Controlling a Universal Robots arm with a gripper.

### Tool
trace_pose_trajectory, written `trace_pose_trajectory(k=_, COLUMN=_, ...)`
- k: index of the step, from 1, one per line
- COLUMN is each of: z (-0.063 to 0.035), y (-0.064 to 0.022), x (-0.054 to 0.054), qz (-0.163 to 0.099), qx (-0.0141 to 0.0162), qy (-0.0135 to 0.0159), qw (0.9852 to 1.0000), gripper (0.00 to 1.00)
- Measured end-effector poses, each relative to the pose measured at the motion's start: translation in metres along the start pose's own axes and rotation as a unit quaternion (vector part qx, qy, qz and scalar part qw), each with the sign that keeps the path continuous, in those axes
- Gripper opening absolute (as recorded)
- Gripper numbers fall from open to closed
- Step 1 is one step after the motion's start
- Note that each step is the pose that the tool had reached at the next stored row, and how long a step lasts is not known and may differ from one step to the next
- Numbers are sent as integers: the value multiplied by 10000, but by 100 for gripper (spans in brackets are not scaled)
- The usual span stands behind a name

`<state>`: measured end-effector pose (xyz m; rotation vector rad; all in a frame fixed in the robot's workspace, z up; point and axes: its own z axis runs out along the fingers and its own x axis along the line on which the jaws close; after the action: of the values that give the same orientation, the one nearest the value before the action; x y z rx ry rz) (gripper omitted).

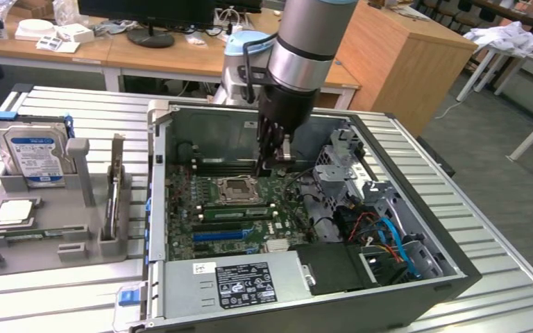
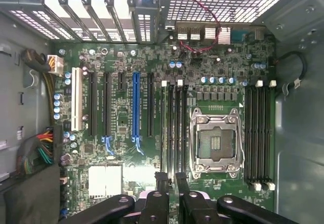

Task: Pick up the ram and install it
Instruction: 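Insert the ram into the slot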

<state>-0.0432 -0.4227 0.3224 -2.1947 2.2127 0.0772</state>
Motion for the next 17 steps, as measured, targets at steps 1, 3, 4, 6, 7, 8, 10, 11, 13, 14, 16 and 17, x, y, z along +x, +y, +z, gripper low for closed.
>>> trace_pose_trajectory(k=1, z=-10, y=0, x=0, qz=0, qx=-5, qy=0, qw=10000, gripper=20)
trace_pose_trajectory(k=3, z=-29, y=1, x=-1, qz=1, qx=-13, qy=0, qw=10000, gripper=20)
trace_pose_trajectory(k=4, z=-38, y=1, x=-2, qz=1, qx=-16, qy=0, qw=10000, gripper=20)
trace_pose_trajectory(k=6, z=-56, y=1, x=-3, qz=1, qx=-21, qy=0, qw=10000, gripper=20)
trace_pose_trajectory(k=7, z=-62, y=1, x=-3, qz=1, qx=-23, qy=1, qw=10000, gripper=20)
trace_pose_trajectory(k=8, z=-67, y=1, x=-3, qz=1, qx=-23, qy=0, qw=10000, gripper=20)
trace_pose_trajectory(k=10, z=-67, y=1, x=-3, qz=1, qx=-23, qy=-1, qw=10000, gripper=20)
trace_pose_trajectory(k=11, z=-67, y=1, x=-4, qz=1, qx=-23, qy=-1, qw=10000, gripper=20)
trace_pose_trajectory(k=13, z=-69, y=1, x=-3, qz=1, qx=-24, qy=0, qw=10000, gripper=20)
trace_pose_trajectory(k=14, z=-73, y=1, x=-3, qz=1, qx=-24, qy=2, qw=10000, gripper=20)
trace_pose_trajectory(k=16, z=-85, y=1, x=-4, qz=1, qx=-24, qy=1, qw=10000, gripper=20)
trace_pose_trajectory(k=17, z=-88, y=1, x=-4, qz=1, qx=-24, qy=0, qw=10000, gripper=20)
